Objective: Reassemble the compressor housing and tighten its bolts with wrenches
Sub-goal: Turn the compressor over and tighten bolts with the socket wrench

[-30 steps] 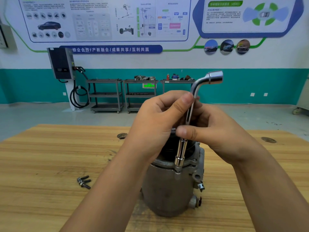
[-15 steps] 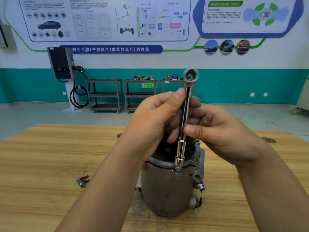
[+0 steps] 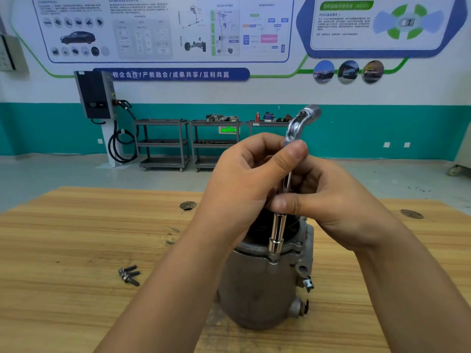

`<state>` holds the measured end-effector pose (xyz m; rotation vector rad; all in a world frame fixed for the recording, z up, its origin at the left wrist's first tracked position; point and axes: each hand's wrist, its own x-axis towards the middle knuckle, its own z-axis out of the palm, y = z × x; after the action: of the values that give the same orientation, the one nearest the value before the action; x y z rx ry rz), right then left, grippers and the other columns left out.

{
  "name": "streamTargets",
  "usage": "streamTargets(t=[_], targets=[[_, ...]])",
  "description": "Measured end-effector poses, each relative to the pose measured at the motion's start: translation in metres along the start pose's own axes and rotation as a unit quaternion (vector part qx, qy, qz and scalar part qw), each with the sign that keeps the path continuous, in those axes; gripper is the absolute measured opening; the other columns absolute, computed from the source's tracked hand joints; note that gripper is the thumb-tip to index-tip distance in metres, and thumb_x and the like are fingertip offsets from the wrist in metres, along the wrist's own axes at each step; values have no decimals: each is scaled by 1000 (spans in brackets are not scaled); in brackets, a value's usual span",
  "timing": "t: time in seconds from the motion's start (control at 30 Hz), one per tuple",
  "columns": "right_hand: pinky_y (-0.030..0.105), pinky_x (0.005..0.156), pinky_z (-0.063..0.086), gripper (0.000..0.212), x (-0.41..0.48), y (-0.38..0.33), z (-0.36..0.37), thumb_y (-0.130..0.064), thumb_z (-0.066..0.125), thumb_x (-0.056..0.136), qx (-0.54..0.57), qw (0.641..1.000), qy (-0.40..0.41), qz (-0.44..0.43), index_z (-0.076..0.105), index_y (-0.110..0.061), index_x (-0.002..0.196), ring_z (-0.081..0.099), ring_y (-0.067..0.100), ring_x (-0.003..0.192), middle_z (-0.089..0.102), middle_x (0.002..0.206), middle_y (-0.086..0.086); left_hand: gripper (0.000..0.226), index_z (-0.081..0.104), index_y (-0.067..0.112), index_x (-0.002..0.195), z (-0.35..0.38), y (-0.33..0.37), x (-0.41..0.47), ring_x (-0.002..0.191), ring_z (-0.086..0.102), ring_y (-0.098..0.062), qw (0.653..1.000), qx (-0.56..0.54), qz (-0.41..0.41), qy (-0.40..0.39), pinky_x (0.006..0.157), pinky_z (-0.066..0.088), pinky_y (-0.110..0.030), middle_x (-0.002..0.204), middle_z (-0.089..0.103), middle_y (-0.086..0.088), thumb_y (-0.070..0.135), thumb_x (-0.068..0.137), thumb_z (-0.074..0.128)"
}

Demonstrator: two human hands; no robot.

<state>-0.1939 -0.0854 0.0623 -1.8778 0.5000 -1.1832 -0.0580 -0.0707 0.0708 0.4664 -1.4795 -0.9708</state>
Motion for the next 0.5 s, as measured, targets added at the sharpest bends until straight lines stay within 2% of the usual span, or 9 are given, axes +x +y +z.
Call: streamTargets(t=[0.1,0.2,0.3,0.33,0.43,0.5], targets=[[16,69,51,20,-1,0,-2,-20,73,65,3,1000,-14,-5,74,-24,84,68,8,80,72,80,-3,16,73,24,71,-1,-1,-1,67,62,-13,1000,21,4,-5,58,50,-25,75,69,2,28,79,60],[20,73,51,18,-2,-1,-5,-24,64,75,25,998,-55,-9,73,-16,89,69,15,83,72,82,4,21,74,21,76,0,0,-2,52,49,-18,999,39,3,-12,40,37,-17,75,67,-7,32,84,58],[29,85,50,30,-2,1,-8,-22,58,81,35,996,-76,-5,67,-2,102,66,27,100,71,98,15,25,67,5,80,2,4,-4,44,54,0,999,-38,-8,-26,38,38,-8,74,66,-8,25,84,52],[30,87,50,30,-2,1,-9,-20,56,83,35,996,-82,-6,66,0,103,65,28,102,71,100,15,27,66,4,80,1,4,-4,43,54,1,998,-48,-10,-32,38,37,-7,76,66,-7,25,82,50],[26,82,51,23,-2,2,-8,-17,56,83,39,995,-88,-8,70,-4,96,68,22,94,73,90,9,30,71,11,76,0,3,-3,40,42,-5,999,-33,-17,-37,35,29,-12,77,68,-5,31,82,49],[23,77,52,19,-2,3,-8,-19,60,79,52,997,-65,1,72,-10,91,69,18,85,73,82,7,31,70,9,77,0,4,-3,46,52,-6,998,-47,-26,-36,37,34,-12,76,69,-3,31,82,49]])
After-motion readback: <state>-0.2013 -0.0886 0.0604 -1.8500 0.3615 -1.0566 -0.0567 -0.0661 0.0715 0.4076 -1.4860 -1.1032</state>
